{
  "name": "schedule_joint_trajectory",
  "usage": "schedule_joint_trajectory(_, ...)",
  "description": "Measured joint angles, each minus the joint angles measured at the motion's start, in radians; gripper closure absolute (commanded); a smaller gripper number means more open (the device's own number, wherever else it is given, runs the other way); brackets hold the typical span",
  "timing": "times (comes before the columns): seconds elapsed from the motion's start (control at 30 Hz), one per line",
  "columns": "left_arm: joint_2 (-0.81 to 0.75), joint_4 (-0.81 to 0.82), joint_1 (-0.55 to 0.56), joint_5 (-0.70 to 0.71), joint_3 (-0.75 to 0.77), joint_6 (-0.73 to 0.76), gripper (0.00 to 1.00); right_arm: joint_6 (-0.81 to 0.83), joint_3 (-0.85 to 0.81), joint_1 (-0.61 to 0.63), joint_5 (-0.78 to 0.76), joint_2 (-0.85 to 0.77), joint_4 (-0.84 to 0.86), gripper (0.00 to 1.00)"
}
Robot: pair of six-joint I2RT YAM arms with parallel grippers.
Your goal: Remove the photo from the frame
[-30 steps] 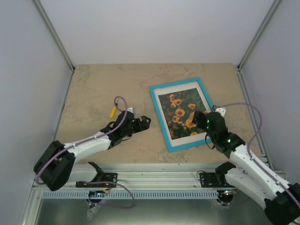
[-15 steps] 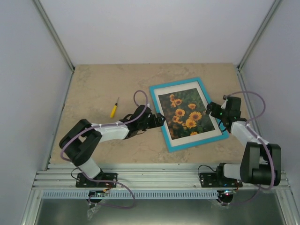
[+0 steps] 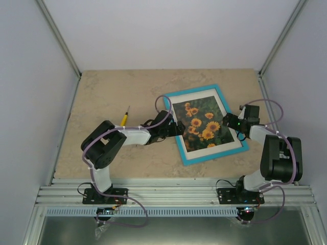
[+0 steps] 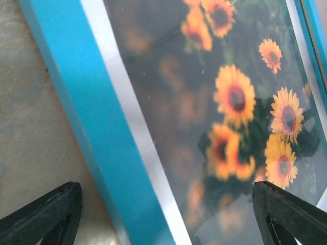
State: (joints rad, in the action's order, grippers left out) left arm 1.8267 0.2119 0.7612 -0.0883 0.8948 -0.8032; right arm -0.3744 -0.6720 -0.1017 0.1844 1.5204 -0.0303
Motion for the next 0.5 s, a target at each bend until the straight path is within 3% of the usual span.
schedule_joint_trajectory(0.27,0.064,-0.105,-0.001,0.037,0.122,0.058,0.08,0.011,0.022,-0.002,0.042,-0.009,0.004,0.02)
schedule_joint_trajectory(0.5,0.123,-0.222,-0.017,0.093,0.246,0.122,0.08,0.013,0.113,0.002,0.083,-0.11,-0.008,0.03)
